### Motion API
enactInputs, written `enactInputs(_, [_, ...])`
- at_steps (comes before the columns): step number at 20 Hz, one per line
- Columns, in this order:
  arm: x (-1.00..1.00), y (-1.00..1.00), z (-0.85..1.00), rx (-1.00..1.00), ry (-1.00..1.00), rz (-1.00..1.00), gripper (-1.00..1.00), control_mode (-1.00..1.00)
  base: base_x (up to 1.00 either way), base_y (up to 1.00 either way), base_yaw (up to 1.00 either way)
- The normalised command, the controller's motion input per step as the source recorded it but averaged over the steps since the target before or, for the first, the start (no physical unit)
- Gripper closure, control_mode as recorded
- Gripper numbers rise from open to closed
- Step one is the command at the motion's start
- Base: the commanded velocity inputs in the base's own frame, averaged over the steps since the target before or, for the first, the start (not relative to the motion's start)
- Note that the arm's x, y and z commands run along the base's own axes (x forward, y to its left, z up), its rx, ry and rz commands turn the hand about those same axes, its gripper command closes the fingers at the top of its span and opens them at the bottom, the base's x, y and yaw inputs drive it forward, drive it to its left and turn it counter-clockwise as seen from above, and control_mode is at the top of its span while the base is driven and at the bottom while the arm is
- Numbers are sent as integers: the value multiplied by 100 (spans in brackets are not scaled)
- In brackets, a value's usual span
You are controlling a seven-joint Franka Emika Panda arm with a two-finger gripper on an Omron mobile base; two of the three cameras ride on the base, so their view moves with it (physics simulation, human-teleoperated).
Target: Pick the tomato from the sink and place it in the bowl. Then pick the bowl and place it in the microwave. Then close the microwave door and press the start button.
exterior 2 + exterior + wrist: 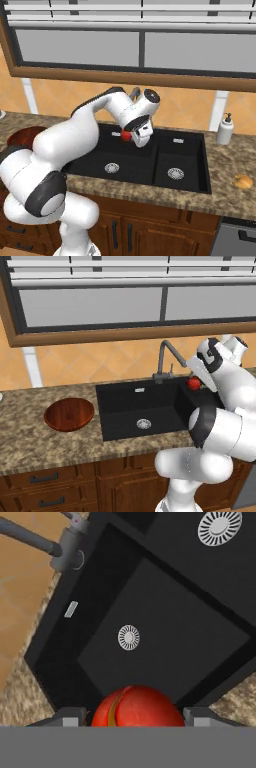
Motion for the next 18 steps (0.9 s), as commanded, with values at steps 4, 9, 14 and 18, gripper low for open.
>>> enactInputs(4, [-2, 100, 22, -20, 26, 21, 100, -100, 0, 0, 0])
enactInputs(9, [0, 100, 12, -31, 14, 10, 100, -100, 0, 0, 0])
enactInputs(14, [6, 100, -1, -10, 4, 19, 100, -100, 0, 0, 0])
enactInputs(18, [21, 100, 0, -2, 5, 16, 100, -100, 0, 0, 0])
